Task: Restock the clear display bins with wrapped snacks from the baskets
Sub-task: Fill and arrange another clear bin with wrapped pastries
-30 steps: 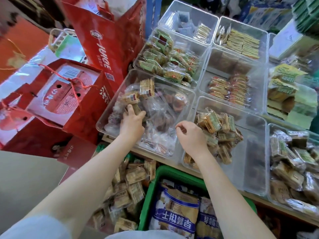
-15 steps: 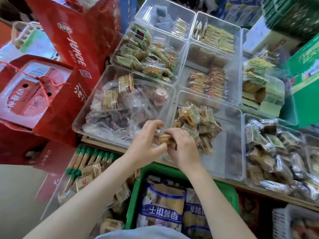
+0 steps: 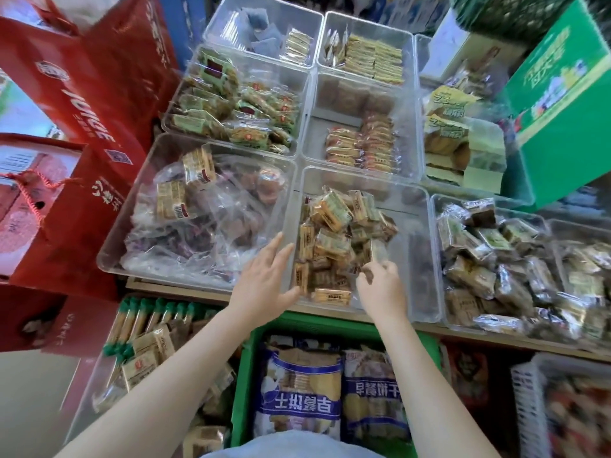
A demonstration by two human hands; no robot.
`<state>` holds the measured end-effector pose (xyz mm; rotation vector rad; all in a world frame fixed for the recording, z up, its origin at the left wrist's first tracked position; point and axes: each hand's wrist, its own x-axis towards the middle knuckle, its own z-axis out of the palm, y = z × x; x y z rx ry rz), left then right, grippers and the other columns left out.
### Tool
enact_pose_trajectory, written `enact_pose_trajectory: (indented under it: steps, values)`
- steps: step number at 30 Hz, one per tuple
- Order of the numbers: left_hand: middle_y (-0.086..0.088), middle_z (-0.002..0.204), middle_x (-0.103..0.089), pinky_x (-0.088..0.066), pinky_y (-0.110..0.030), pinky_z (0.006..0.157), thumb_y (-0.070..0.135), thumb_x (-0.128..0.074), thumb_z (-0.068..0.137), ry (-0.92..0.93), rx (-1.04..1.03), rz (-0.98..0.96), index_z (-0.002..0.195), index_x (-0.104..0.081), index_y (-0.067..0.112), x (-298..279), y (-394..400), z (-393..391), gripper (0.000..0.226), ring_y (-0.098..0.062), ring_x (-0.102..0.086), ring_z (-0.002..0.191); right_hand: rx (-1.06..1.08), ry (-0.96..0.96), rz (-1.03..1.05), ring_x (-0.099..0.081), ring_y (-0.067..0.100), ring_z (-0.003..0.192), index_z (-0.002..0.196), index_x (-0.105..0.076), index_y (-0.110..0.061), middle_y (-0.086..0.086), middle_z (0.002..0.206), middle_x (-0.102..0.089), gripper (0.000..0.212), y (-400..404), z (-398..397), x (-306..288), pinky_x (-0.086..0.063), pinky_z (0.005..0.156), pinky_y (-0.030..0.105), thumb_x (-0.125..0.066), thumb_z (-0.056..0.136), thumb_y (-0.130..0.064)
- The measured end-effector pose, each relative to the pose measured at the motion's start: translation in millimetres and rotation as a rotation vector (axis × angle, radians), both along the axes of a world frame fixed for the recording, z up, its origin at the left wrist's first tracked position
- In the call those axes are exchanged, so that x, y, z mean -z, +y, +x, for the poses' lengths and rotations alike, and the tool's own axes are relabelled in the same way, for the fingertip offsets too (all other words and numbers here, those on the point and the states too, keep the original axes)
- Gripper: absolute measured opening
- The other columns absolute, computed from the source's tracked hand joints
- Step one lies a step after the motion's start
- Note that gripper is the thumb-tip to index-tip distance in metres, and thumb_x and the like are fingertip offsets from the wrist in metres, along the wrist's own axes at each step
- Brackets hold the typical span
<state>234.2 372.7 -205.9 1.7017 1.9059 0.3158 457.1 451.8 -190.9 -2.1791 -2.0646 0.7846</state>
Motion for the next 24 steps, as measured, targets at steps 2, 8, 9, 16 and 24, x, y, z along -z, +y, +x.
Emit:
enact_pose_trajectory:
  steps: [2,8,9,16,24]
  values:
    - [0.008,0.166,-0.001,-0.019,-0.044,0.122,0.052,-0.055,0.093,-0.096,-0.020,0.019,0.156,-0.020,0.029,-4.3,0.6,-3.9,0.076,-0.016,-0.012,0.150,-0.007,-0.042,0.149,-0.050,0.023,0.105,0.117,-0.065,-0.015,0.007,0.120,-0.052,0.025,-1.5,-9.8,-2.4,-0.047,0.083,0.036,-0.052,0.097,-0.021]
    - [-0.011,0.149,-0.041,-0.031,-0.049,0.114,0.018,-0.064,0.091,-0.095,-0.369,0.228,0.130,-0.059,0.014,-5.9,-7.4,-57.7,0.039,-0.026,-0.033,0.140,-0.267,0.186,0.386,-0.051,0.024,0.110,0.116,-0.064,-0.010,0.007,0.118,-0.055,0.024,6.7,-90.6,-7.5,-0.047,0.093,0.041,-0.058,0.093,-0.014]
    - [-0.014,0.148,-0.041,-0.034,-0.052,0.112,0.017,-0.064,0.090,-0.033,-0.434,0.232,0.129,-0.059,0.012,-5.2,-8.6,-71.0,0.040,-0.030,-0.033,0.139,-0.331,0.205,0.398,-0.051,0.026,0.114,0.119,-0.062,-0.009,0.009,0.122,-0.055,0.027,8.6,-108.0,-6.7,-0.047,0.094,0.042,-0.058,0.093,-0.015]
    - [-0.021,0.162,0.000,-0.025,-0.060,0.115,0.023,-0.054,0.092,0.250,-0.456,-0.041,0.152,-0.025,0.034,-1.2,10.7,-147.2,0.067,-0.041,-0.004,0.149,-0.531,-0.023,0.273,-0.011,0.033,0.152,0.146,-0.038,-0.013,0.018,0.158,-0.026,0.051,5.9,-173.8,22.0,-0.009,0.124,0.050,-0.043,0.101,-0.037]
    - [-0.023,0.145,-0.028,-0.043,-0.053,0.099,0.024,-0.059,0.087,0.224,-0.522,0.085,0.119,-0.054,0.017,5.6,15.7,-136.7,0.033,-0.043,-0.036,0.124,-0.499,-0.019,0.358,-0.017,0.034,0.150,0.136,-0.049,-0.008,0.020,0.153,-0.037,0.045,1.1,-175.1,32.5,-0.011,0.124,0.050,-0.049,0.096,-0.028]
